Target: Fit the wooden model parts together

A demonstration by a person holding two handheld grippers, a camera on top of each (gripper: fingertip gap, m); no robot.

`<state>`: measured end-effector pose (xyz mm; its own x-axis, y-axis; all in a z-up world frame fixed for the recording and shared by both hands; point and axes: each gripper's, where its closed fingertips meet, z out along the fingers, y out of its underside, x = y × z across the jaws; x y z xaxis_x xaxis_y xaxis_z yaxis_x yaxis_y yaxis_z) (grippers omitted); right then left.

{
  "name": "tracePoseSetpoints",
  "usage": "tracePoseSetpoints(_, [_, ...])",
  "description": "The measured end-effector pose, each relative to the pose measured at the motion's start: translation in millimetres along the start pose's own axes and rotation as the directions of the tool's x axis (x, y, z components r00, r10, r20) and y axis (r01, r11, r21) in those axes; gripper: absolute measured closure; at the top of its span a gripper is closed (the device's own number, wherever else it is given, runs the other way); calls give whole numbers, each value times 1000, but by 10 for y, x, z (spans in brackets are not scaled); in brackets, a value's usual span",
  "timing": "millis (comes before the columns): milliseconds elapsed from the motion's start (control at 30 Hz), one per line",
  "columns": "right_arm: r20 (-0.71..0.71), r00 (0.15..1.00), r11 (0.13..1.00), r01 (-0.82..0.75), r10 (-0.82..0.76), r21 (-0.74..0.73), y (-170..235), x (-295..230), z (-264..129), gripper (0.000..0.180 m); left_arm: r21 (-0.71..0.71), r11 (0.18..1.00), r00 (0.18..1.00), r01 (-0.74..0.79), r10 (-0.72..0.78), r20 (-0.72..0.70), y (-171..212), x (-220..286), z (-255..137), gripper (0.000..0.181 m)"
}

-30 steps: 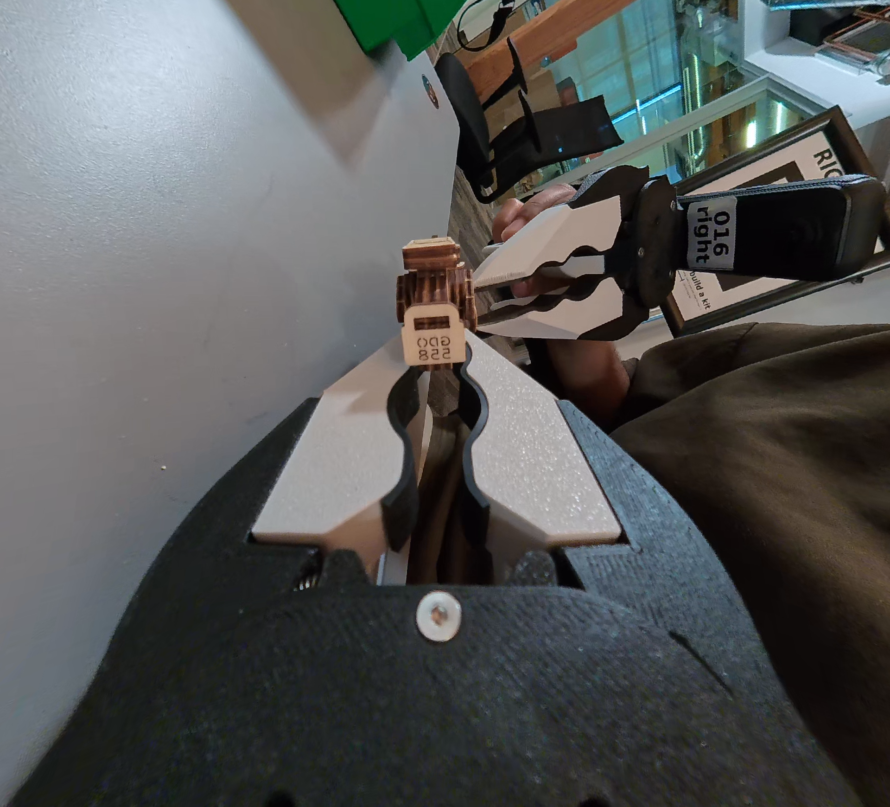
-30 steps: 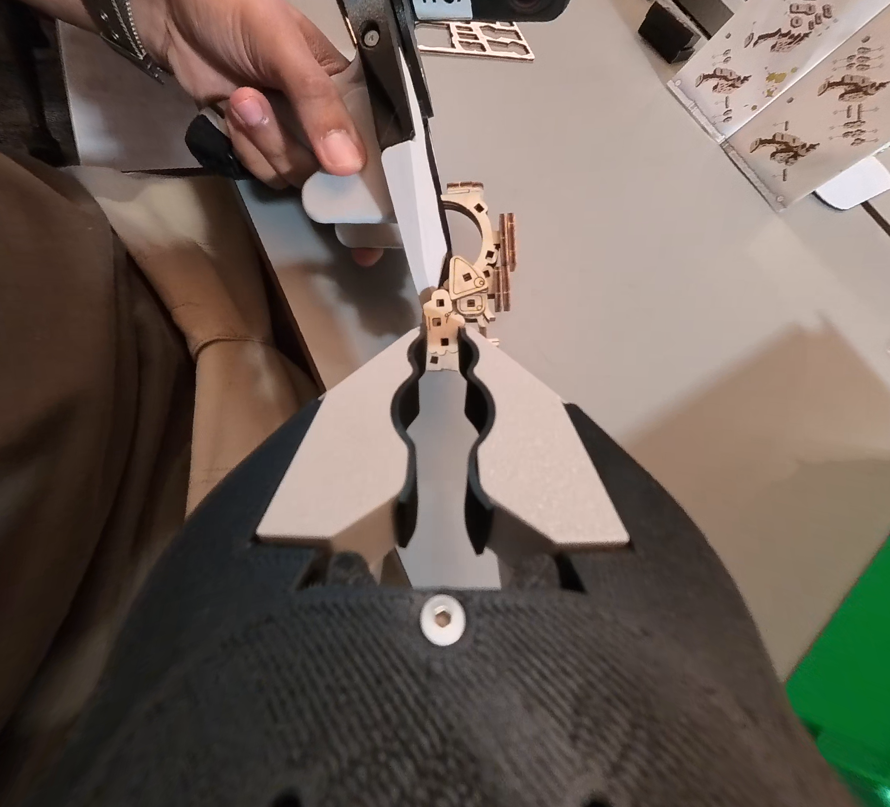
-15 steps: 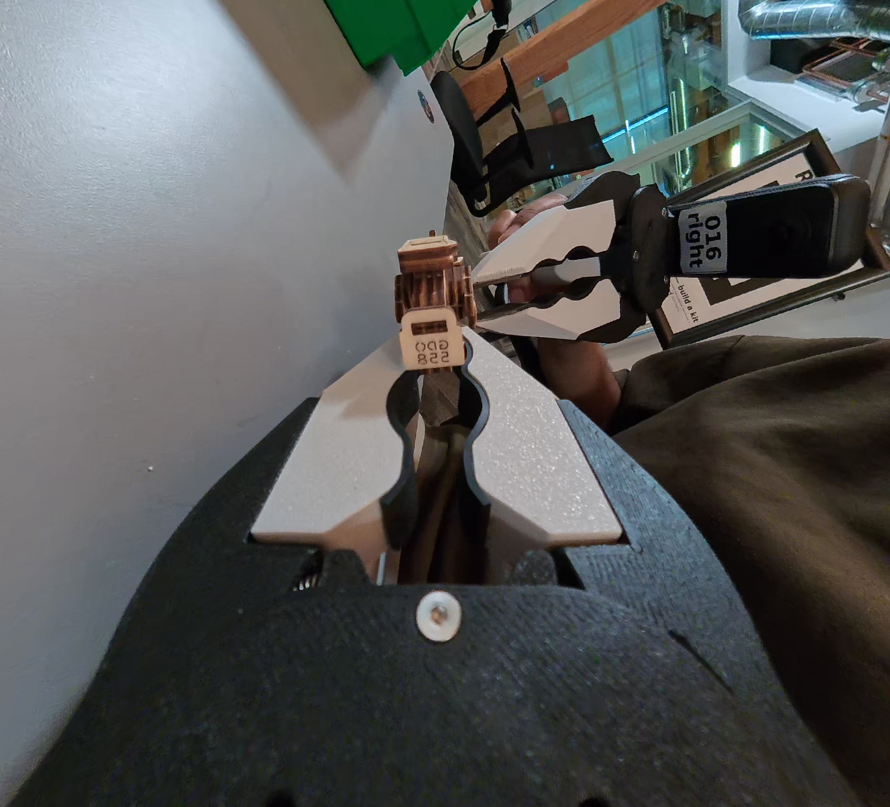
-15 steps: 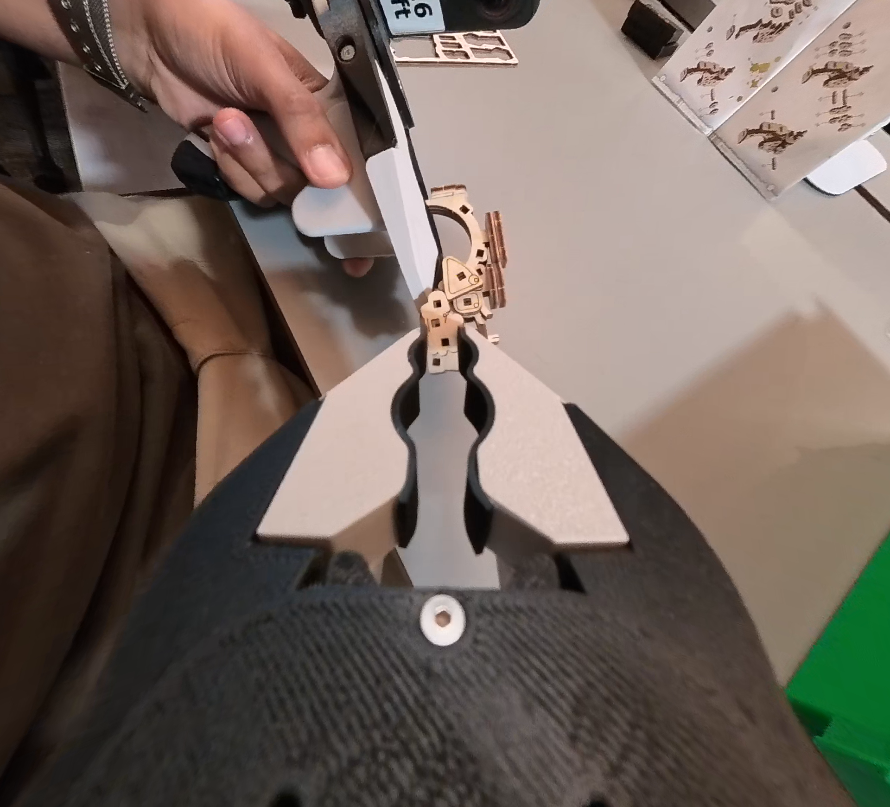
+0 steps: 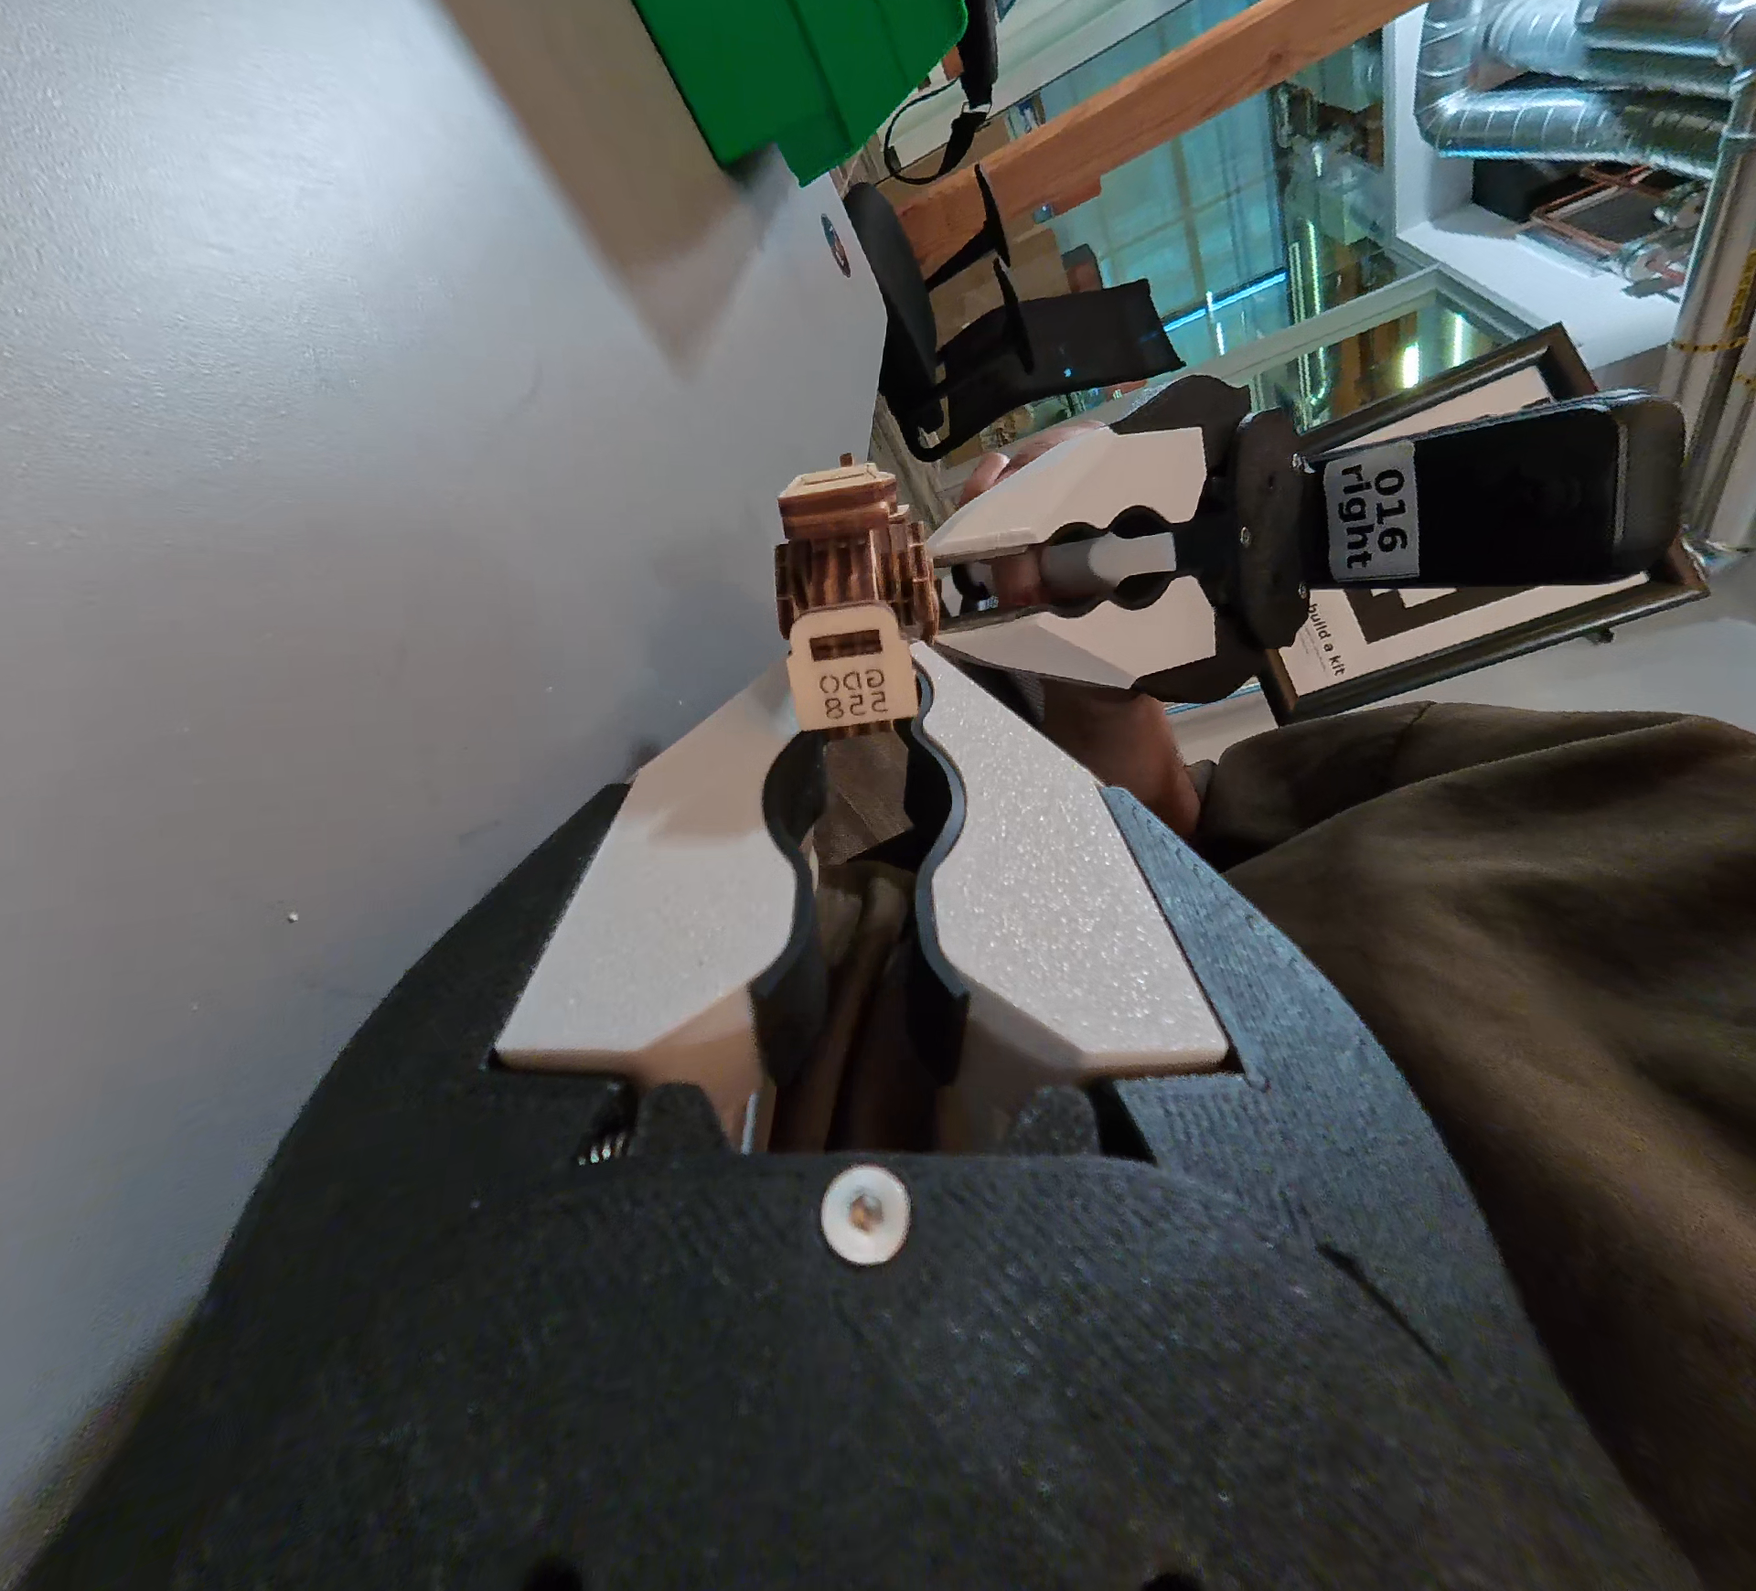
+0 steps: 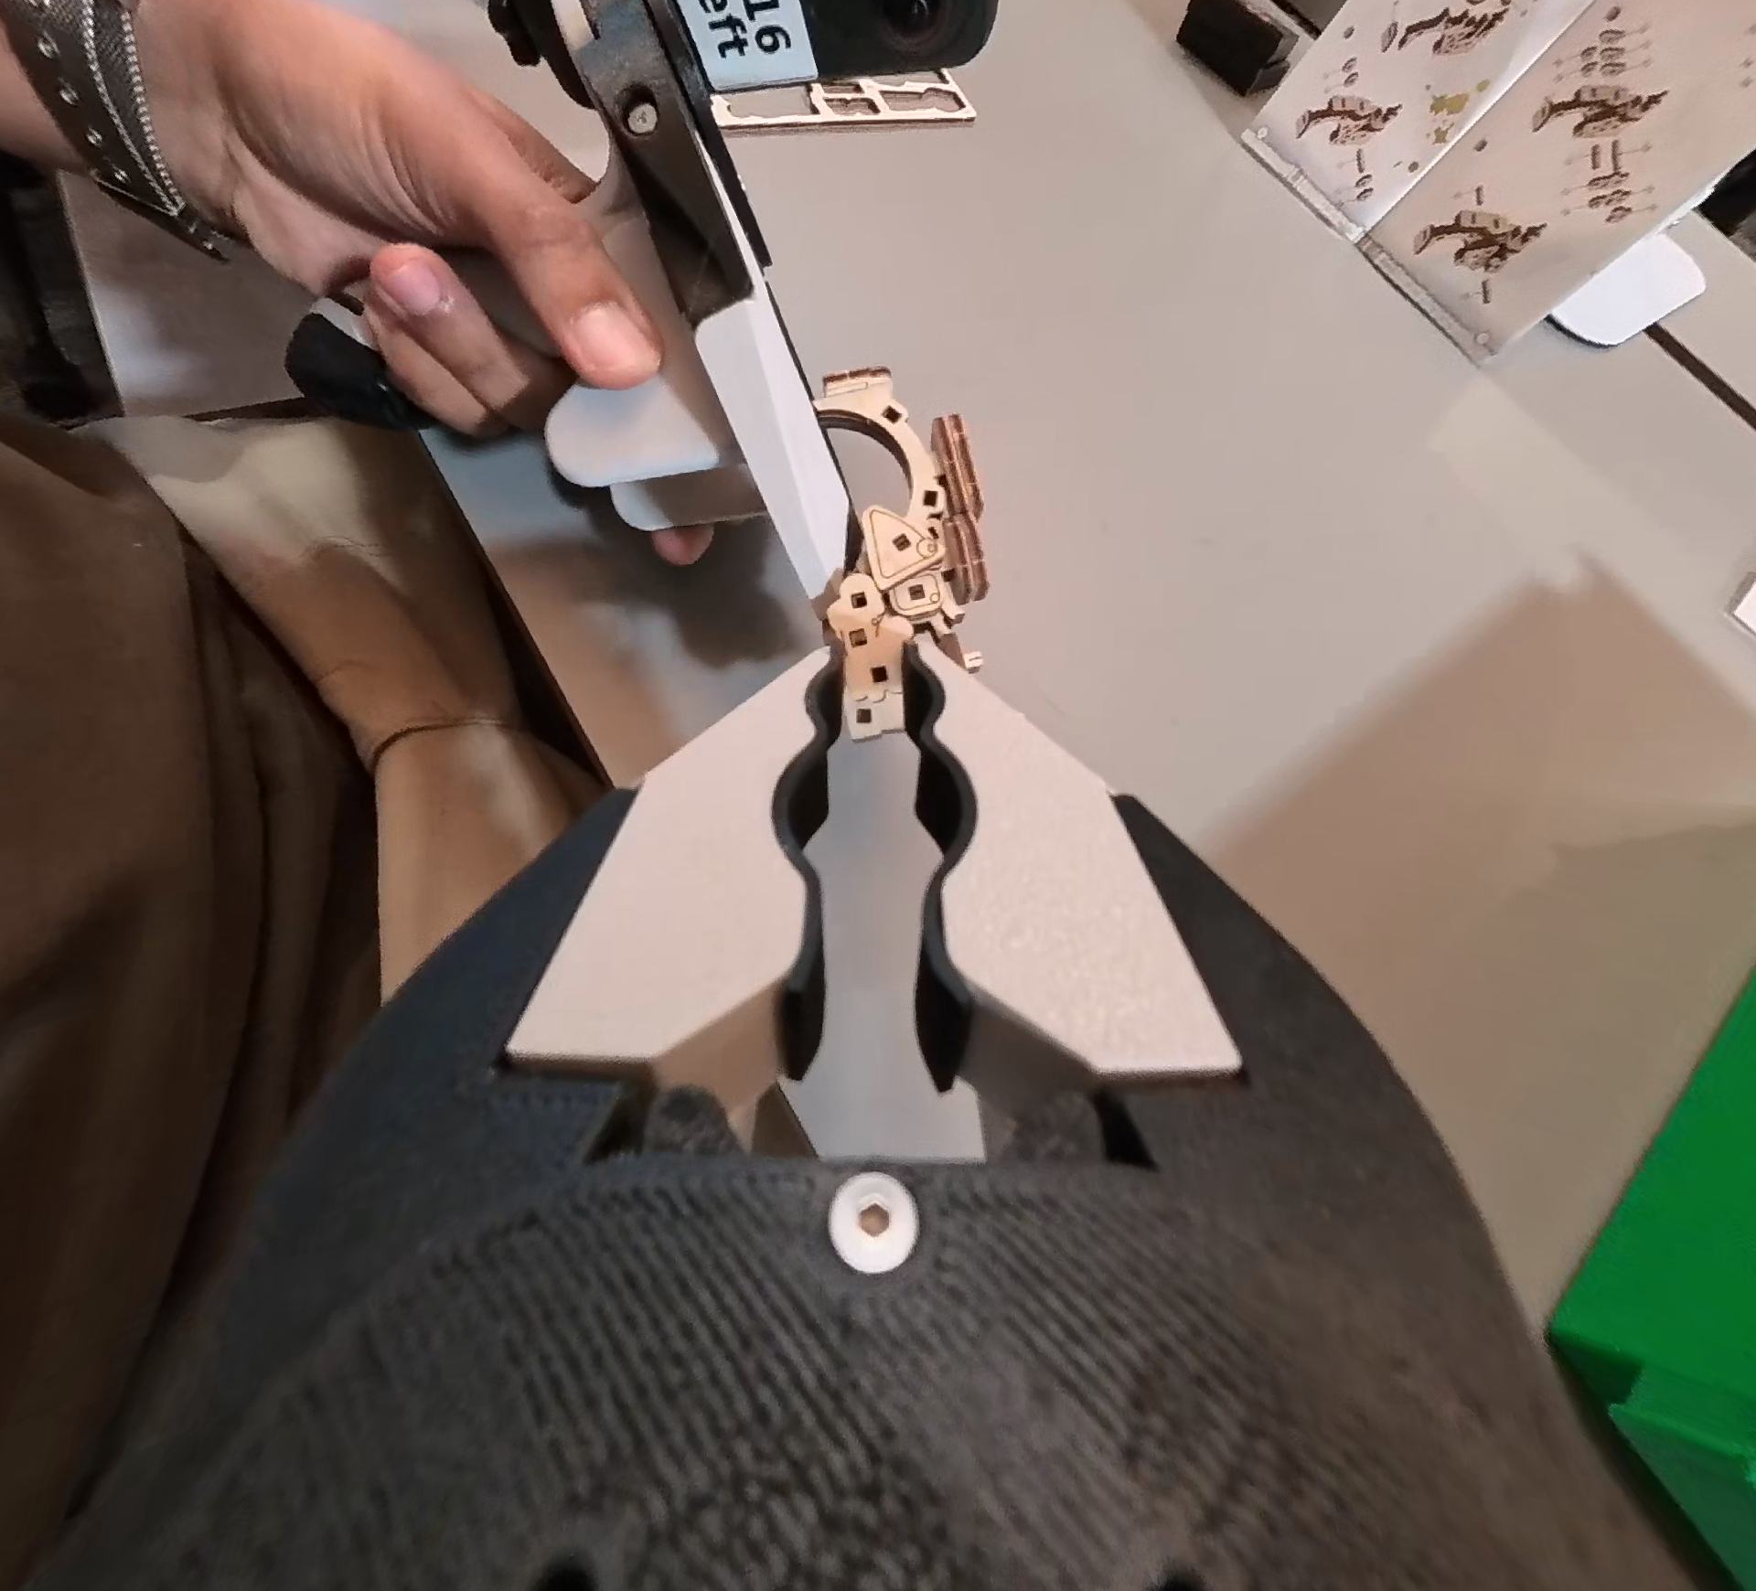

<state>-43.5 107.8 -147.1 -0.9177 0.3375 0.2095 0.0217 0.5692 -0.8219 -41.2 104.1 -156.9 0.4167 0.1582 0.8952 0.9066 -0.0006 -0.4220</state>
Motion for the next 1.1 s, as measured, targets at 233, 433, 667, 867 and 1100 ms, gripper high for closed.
tracePoseSetpoints(233, [-16,999,999,33,-33,-4,-5,8,-13,169,9,1000,1000,-24,23,12,-10,8,7,175])
tracePoseSetpoints(433, [28,1000,1000,1,-1,4,9,-18,-13,169,-24,996,996,-81,82,29,13,-1,-1,175])
tracePoseSetpoints(667, [40,999,1000,-19,20,-5,22,-22,-5,169,-40,990,989,-133,135,61,28,-14,0,175])
tracePoseSetpoints(867, [32,999,1000,-27,27,-17,34,-10,-2,169,-43,984,980,-172,175,94,28,-21,7,174])
tracePoseSetpoints(1100, [14,999,999,-36,36,2,15,10,-1,169,-15,993,990,-120,121,67,6,-10,6,173])
